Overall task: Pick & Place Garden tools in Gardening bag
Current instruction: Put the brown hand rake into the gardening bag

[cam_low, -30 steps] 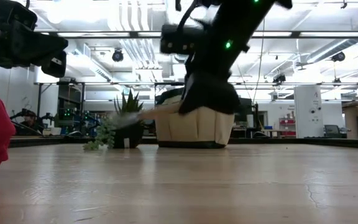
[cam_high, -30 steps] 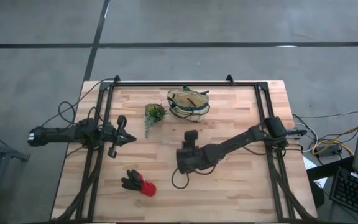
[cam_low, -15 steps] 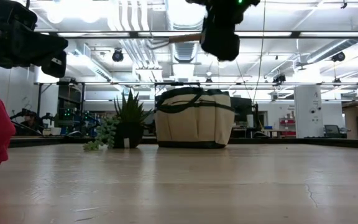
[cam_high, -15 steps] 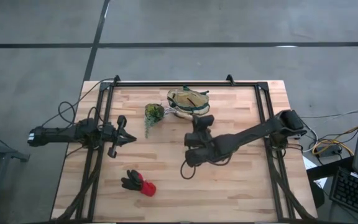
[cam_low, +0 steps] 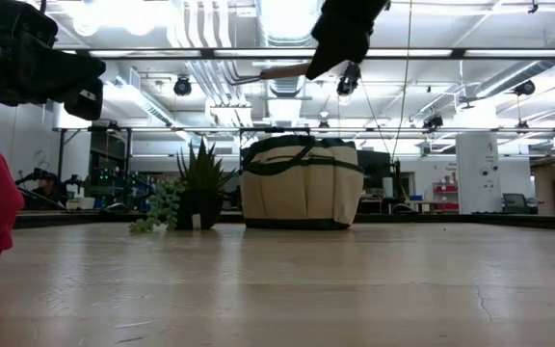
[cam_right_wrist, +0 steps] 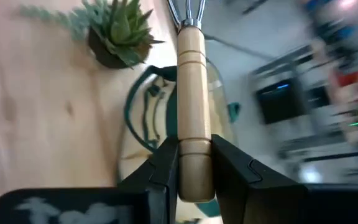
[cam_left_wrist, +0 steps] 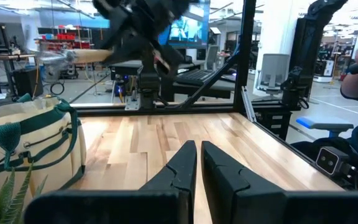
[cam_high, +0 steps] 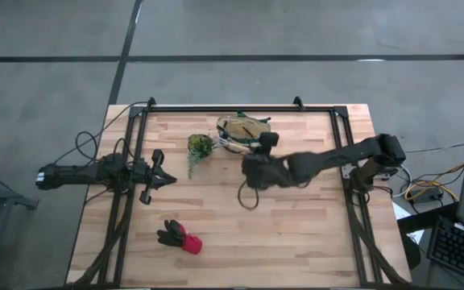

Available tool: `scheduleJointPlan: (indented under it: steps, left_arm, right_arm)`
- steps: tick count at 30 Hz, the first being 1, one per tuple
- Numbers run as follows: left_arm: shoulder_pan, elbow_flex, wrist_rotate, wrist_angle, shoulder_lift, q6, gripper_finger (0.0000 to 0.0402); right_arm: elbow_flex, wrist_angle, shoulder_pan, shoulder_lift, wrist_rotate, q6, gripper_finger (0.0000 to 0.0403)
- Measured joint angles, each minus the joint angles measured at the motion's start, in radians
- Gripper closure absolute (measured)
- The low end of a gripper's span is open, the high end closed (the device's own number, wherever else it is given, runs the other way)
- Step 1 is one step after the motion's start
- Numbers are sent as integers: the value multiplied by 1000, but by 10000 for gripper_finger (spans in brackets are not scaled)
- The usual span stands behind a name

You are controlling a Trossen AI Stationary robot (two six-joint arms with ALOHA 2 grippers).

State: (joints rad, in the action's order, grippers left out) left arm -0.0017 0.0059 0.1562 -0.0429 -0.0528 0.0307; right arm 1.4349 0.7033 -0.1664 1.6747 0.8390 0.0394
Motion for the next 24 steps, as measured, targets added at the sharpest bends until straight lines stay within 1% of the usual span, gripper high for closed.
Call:
scheduleJointPlan:
  steps: [3, 6, 10, 15, 20, 24]
  left_arm:
    - [0, 0, 0, 0, 0, 0, 374]
    - [0, 0, 0, 0, 0, 0, 374]
    - [0, 0, 0, 0, 0, 0, 374]
    - [0, 0, 0, 0, 0, 0, 374]
    - [0, 0, 0, 0, 0, 0, 374]
    - [0, 0, 0, 0, -1, 0, 374]
  right_arm:
    - [1, -9, 58, -45, -154, -70, 333]
    - [1, -11, 132, -76, -364, -141, 333]
    - [1, -35, 235, -89, -630, -184, 334]
    - [1, -65, 354, -77, -969, -200, 334]
    - [9, -83, 472, -48, -1296, -277, 333]
    - [12, -97, 543, -12, -1483, -343, 333]
